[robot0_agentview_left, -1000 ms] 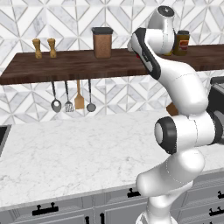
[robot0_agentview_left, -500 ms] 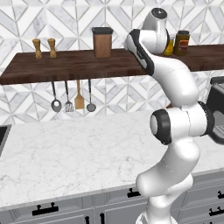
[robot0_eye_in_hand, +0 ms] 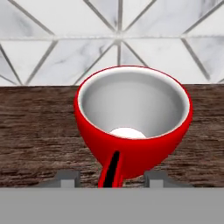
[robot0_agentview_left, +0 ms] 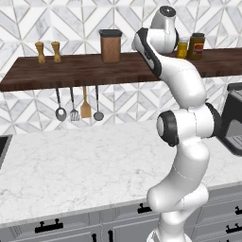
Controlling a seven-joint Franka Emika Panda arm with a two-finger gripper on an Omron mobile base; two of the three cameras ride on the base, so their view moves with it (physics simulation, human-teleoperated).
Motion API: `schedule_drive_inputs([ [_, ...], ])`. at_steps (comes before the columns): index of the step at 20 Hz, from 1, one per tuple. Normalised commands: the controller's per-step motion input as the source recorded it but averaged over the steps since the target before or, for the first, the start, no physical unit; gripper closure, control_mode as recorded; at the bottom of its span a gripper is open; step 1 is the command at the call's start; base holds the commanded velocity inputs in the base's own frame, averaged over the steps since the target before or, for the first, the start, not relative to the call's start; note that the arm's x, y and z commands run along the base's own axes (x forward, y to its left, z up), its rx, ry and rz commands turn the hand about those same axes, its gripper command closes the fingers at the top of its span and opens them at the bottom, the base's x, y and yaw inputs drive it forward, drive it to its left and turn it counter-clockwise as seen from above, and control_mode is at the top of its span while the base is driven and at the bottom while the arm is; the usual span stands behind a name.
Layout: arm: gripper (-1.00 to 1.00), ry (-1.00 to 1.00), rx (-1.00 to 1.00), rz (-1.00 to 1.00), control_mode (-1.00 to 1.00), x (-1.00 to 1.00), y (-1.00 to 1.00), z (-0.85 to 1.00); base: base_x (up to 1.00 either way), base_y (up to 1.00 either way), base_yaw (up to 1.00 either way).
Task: Gather all objects into one cabinet and sort the glasses and bowls to opposite sides.
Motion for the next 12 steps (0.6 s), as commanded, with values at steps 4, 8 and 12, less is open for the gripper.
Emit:
schedule_drive_inputs([
  [4, 1.00, 0.00, 0.00, 0.00, -1.00, 0.08, -0.02, -0.17, 0.00, 0.00, 0.00],
  [8, 1.00, 0.00, 0.00, 0.00, -1.00, 0.00, 0.00, -0.21, 0.00, 0.00, 0.00],
  [12, 1.00, -0.01, 0.00, 0.00, -1.00, -0.01, 0.00, -0.11, 0.00, 0.00, 0.00],
])
